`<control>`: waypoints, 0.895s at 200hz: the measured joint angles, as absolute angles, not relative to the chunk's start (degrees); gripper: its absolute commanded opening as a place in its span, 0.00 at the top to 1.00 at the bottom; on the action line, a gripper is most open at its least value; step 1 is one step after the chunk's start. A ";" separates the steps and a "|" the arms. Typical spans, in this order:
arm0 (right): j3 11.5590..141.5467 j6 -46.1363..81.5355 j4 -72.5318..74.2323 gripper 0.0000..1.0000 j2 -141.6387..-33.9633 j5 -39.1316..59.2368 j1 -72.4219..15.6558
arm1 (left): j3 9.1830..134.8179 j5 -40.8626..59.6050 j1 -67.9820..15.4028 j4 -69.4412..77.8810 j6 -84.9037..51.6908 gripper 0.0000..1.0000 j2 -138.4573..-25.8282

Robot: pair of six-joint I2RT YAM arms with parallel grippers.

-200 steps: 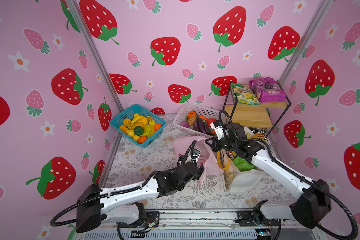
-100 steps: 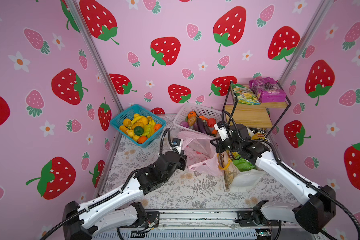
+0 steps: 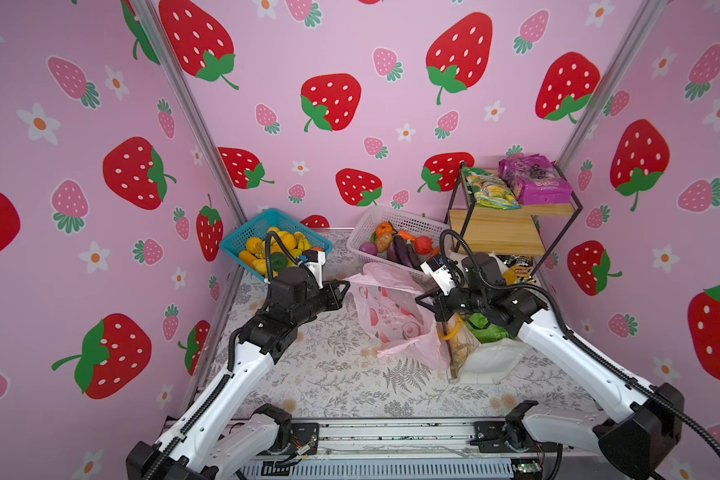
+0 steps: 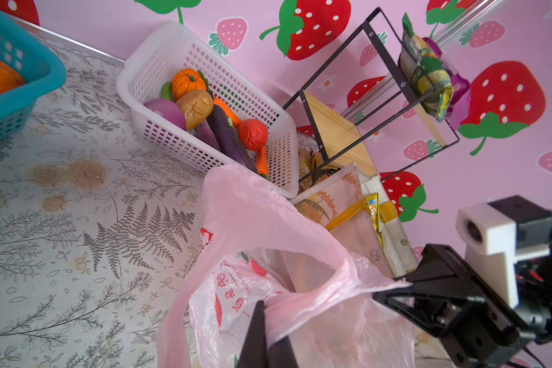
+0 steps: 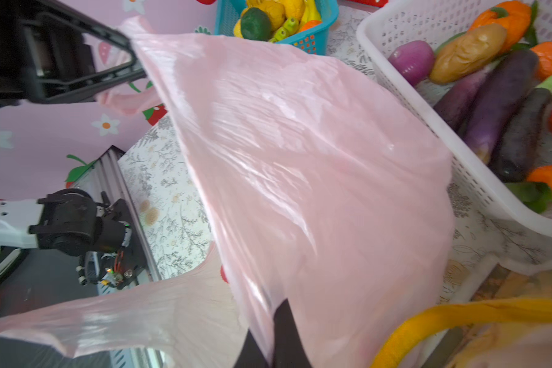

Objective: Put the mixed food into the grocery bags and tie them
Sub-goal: 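Release the bag and move the left gripper over the teal fruit basket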

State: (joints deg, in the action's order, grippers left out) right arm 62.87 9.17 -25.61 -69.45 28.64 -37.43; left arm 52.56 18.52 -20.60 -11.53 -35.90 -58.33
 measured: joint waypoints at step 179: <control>54.54 27.14 -3.51 1.00 -74.32 33.19 -36.10 | 59.31 21.15 -2.76 -16.47 -33.10 0.16 -60.90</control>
